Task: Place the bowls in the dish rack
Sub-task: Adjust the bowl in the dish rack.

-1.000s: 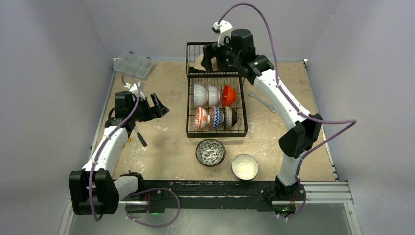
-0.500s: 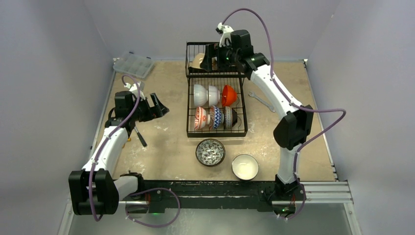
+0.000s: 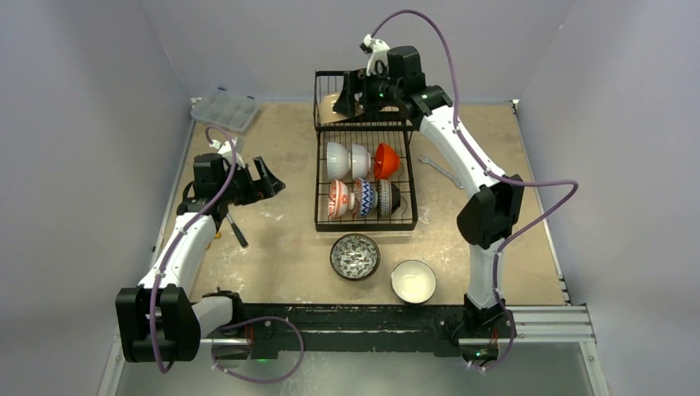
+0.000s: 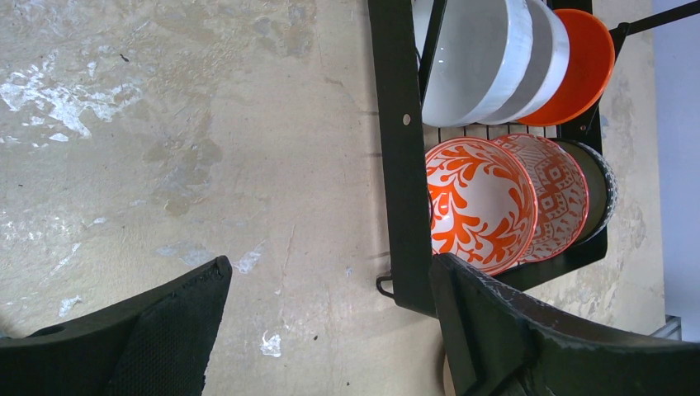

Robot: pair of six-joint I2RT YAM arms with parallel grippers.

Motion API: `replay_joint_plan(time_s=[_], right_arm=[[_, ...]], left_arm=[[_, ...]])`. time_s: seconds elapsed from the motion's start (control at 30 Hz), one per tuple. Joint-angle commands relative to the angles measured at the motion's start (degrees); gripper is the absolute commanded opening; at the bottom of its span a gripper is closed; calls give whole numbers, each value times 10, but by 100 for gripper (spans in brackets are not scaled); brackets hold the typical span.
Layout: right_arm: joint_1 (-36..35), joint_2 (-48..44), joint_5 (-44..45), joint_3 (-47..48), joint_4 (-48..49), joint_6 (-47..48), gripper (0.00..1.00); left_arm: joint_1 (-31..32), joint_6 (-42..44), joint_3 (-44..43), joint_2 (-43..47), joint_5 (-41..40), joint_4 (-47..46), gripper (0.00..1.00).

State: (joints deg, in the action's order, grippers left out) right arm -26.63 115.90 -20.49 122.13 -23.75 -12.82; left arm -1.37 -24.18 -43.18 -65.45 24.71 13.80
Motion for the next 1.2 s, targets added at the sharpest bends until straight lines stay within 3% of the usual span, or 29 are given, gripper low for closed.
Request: replay_joint_plan(time_s=[0.0,0.23,0.57,0.67,0.93,1.1,1.17], right_arm=[[-7,-28,-9,-19,-19,20,91],[-7,-53,-29,-54,-1,22,81],[-8,-46,-69,-35,11,13,77],[-8,-45,-98,-34,20,12,69],[-8,-50,-132,-39,46,1,68],[-8,-58,-162,-43,59,-3,48],[-8,-65,-156,-51,58,1,47]], left_arm=[[2,16,-2,10,3,-23,88],[2,16,-2,9,3,-24,88],[2,16,-2,11,3,-23,88],[2,16,-2,11,3,-23,88],[2,16,-2,11,3,-23,88],[2,15,-2,12,3,-23,88],[2,16,-2,12,3,-23,88]])
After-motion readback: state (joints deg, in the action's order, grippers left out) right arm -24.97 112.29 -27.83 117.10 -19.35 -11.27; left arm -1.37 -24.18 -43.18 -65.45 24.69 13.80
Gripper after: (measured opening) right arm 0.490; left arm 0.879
